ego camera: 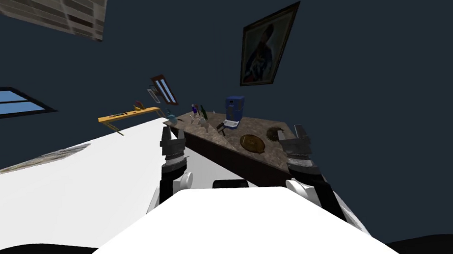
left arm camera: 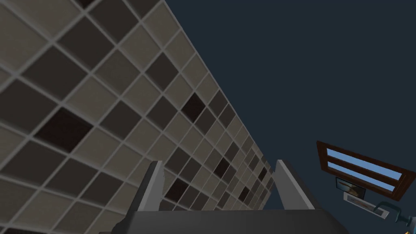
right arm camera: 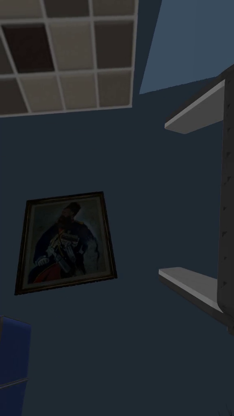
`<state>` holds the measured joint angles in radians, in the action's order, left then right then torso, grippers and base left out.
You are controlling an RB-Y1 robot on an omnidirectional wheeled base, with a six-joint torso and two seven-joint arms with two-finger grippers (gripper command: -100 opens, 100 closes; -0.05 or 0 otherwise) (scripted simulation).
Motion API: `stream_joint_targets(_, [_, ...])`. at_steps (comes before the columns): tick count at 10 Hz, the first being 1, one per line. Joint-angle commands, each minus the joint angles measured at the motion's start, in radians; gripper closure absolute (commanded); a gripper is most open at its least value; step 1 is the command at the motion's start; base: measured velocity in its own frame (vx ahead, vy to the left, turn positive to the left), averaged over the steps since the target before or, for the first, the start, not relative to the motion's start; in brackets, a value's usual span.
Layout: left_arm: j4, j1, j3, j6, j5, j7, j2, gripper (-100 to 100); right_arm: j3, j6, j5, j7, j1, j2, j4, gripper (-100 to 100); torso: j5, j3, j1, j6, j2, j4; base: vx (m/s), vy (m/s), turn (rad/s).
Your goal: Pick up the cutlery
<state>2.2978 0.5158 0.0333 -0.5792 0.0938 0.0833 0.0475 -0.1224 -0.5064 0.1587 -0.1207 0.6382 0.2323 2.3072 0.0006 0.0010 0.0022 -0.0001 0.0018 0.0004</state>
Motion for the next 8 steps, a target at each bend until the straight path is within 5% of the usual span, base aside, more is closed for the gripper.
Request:
stream_joint_targets(1, [0.000, 0.000, 0.000, 0.000, 0.000, 0.000, 0.000, 0, -0.045, 0.011, 0.024, -0.030, 0.050, 0.050, -0.021, -100, 0.000, 0.000, 0.000, 0.000, 0.000, 0.000, -0.012, 0.045, 0.315])
stream_joint_targets(8, [0.000, 0.000, 0.000, 0.000, 0.000, 0.000, 0.000, 0, -0.149, 0.050, 0.079, -0.103, 0.226, 0.207, -0.080, -100, 0.000, 0.000, -0.001, 0.000, -0.001, 0.000, -0.007, 0.042, 0.256])
